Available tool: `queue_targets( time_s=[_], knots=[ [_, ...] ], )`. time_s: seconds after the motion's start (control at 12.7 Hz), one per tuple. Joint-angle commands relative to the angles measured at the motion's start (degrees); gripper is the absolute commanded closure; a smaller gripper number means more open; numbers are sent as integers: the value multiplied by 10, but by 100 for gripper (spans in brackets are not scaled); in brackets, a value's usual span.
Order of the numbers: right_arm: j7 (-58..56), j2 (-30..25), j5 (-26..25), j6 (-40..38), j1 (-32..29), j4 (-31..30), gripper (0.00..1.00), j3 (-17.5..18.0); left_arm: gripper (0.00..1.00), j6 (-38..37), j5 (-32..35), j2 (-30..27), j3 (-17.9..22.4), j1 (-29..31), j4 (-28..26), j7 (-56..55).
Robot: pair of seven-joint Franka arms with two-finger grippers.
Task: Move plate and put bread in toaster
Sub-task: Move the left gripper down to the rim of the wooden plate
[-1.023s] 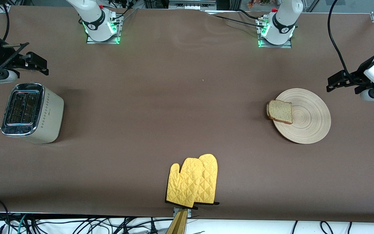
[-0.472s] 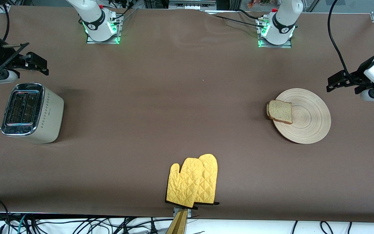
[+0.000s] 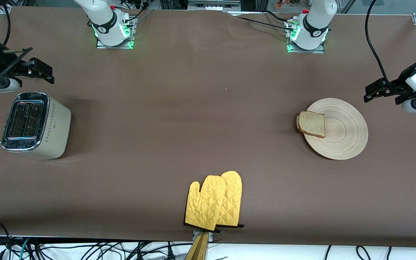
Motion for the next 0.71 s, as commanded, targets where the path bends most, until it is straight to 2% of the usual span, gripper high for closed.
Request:
queue_targets(
  time_s=[0.0, 0.16, 0.31, 0.63],
  knots=[
    [8, 5, -1, -4, -1, 12, 0, 1, 0, 39, 13, 21, -15, 6, 3, 3],
    [8, 5, -1, -4, -1, 12, 0, 1, 0, 35, 15, 23, -18, 7, -11, 0],
    [8, 5, -1, -4, -1, 12, 0, 1, 0, 20, 20, 31, -9, 16, -1, 13],
    [8, 5, -1, -4, -1, 12, 0, 1, 0, 34, -10, 78, -1, 84, 1, 92]
  ],
)
